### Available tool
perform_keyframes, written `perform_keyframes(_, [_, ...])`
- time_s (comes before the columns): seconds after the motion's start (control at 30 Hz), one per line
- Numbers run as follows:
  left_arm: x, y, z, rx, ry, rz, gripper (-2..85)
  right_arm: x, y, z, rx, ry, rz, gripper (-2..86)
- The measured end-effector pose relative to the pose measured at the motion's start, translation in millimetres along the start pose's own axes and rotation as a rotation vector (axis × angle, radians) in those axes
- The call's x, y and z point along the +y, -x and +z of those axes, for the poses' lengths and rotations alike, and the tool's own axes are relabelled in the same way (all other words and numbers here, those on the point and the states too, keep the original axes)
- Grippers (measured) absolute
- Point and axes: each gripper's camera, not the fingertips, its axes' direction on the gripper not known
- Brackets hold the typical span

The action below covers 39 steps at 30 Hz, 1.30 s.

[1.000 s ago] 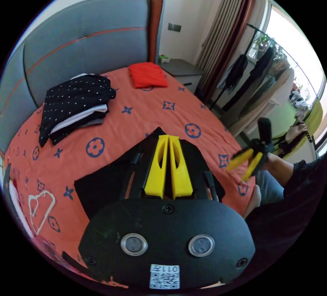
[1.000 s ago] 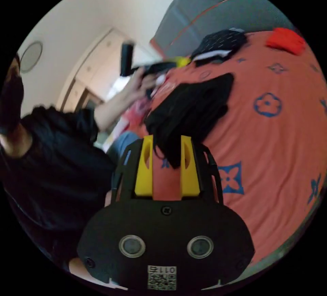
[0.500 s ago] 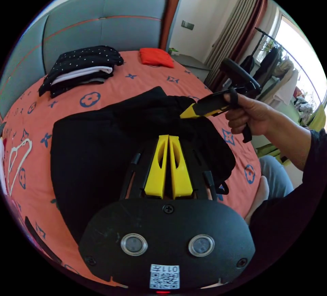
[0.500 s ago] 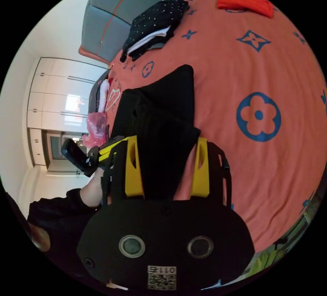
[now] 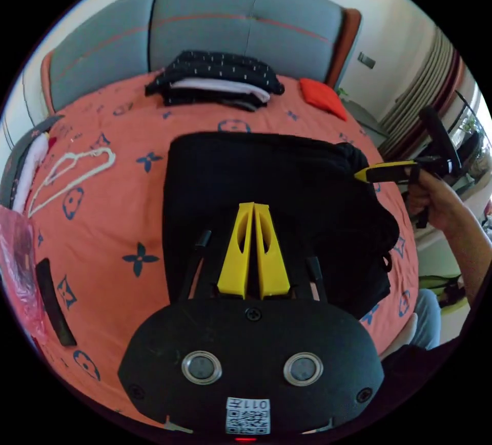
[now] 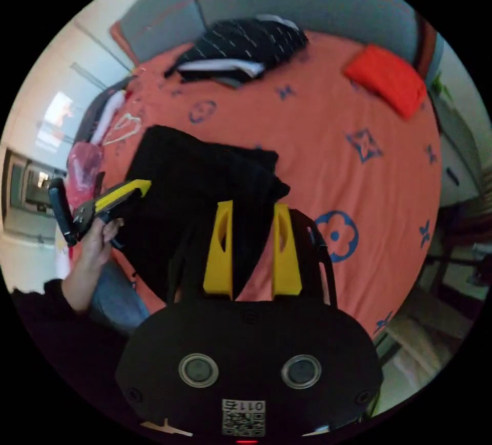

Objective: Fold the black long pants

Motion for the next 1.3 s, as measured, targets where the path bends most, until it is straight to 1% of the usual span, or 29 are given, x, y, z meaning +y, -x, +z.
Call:
perform_keyframes(0.03, [3, 1, 0, 0.000, -0.001, 0.005, 0.1, 5, -2, -11, -0.076, -0.055, 0.055, 12.9])
perform_keyframes(0.1, [5, 2, -7, 0.009, -0.014, 0.021, 0.1, 21, 10, -33, -0.054, -0.162, 0.044, 13.4])
perform_keyframes(0.17, [7, 1, -24, -0.020, -0.053, 0.059, 0.1, 44, 36, -51, -0.014, -0.237, -0.050, 12.7])
perform_keyframes(0.2, [9, -1, -38, -0.061, -0.076, 0.108, 0.1, 59, 59, -58, -0.035, -0.250, -0.155, 12.0])
perform_keyframes(0.23, [12, -6, -50, -0.083, -0.076, 0.192, 0.1, 73, 85, -58, -0.072, -0.231, -0.285, 10.7])
perform_keyframes(0.27, [14, -10, -53, -0.089, -0.059, 0.247, 0.1, 80, 100, -55, -0.080, -0.210, -0.348, 10.1])
perform_keyframes(0.33, [29, -20, -50, -0.112, 0.083, 0.411, 0.2, 100, 146, -33, 0.021, -0.168, -0.452, 7.9])
perform_keyframes(0.37, [35, -21, -46, -0.115, 0.131, 0.440, 0.2, 104, 154, -25, 0.066, -0.170, -0.447, 7.5])
perform_keyframes(0.4, [49, -22, -35, -0.135, 0.224, 0.485, 0.2, 109, 164, -6, 0.155, -0.175, -0.395, 6.5])
perform_keyframes(0.43, [62, -20, -25, -0.177, 0.267, 0.510, 0.2, 113, 169, 18, 0.236, -0.129, -0.355, 5.2])
perform_keyframes(0.5, [74, -17, -23, -0.175, 0.206, 0.529, 0.2, 118, 166, 50, 0.283, -0.083, -0.290, 3.6])
perform_keyframes(0.53, [74, -17, -24, -0.165, 0.220, 0.539, 0.2, 124, 165, 50, 0.218, -0.141, -0.243, 2.9])
perform_keyframes(0.6, [71, -20, -29, -0.166, 0.254, 0.546, 0.1, 121, 169, 38, 0.134, -0.099, -0.185, 1.9])
perform_keyframes(0.63, [72, -22, -37, -0.204, 0.232, 0.546, 0.1, 122, 180, 27, 0.126, -0.092, -0.194, 1.5])
perform_keyframes(0.67, [73, -24, -42, -0.228, 0.212, 0.542, 0.1, 125, 188, 20, 0.135, -0.122, -0.212, 1.4])
perform_keyframes(0.73, [78, -25, -57, -0.318, 0.114, 0.472, -0.1, 134, 220, -2, 0.245, -0.310, -0.263, 1.0])
perform_keyframes(0.77, [79, -24, -58, -0.340, 0.093, 0.438, -0.1, 134, 228, -5, 0.272, -0.357, -0.272, 0.9])
perform_keyframes(0.8, [80, -22, -57, -0.383, 0.084, 0.374, -0.1, 129, 243, -6, 0.325, -0.435, -0.297, 0.8])
perform_keyframes(0.83, [81, -19, -52, -0.409, 0.125, 0.313, -0.1, 119, 257, -2, 0.375, -0.456, -0.316, 0.6])
perform_keyframes(0.87, [83, -19, -49, -0.408, 0.151, 0.292, -0.1, 111, 262, 1, 0.392, -0.438, -0.321, 0.6])
perform_keyframes(0.9, [88, -19, -46, -0.384, 0.184, 0.277, -0.1, 94, 270, 12, 0.410, -0.370, -0.317, 0.4])
perform_keyframes(0.93, [98, -21, -47, -0.380, 0.169, 0.281, -0.1, 77, 272, 26, 0.424, -0.281, -0.291, 0.4])
perform_keyframes(0.97, [103, -21, -46, -0.390, 0.161, 0.290, -0.1, 70, 271, 33, 0.427, -0.242, -0.268, 0.3])
perform_keyframes(1.03, [115, -20, -39, -0.404, 0.184, 0.327, 0.0, 57, 254, 72, 0.347, -0.075, -0.147, 0.3])
perform_keyframes(1.07, [117, -18, -36, -0.388, 0.199, 0.325, 0.0, 58, 249, 82, 0.302, -0.032, -0.116, 0.3])
perform_keyframes(1.1, [119, -12, -33, -0.347, 0.212, 0.291, 0.1, 65, 245, 89, 0.241, -0.071, -0.084, 0.3])
perform_keyframes(1.17, [122, -3, -32, -0.294, 0.218, 0.228, 0.1, 71, 250, 92, 0.209, -0.077, -0.078, 0.5])
perform_keyframes(1.23, [125, -3, -31, -0.286, 0.224, 0.223, 0.3, 75, 272, 92, 0.244, -0.033, -0.157, 1.2])
perform_keyframes(1.3, [129, -6, -39, -0.296, 0.179, 0.257, 0.6, 91, 295, 78, 0.284, -0.064, -0.262, 2.1])
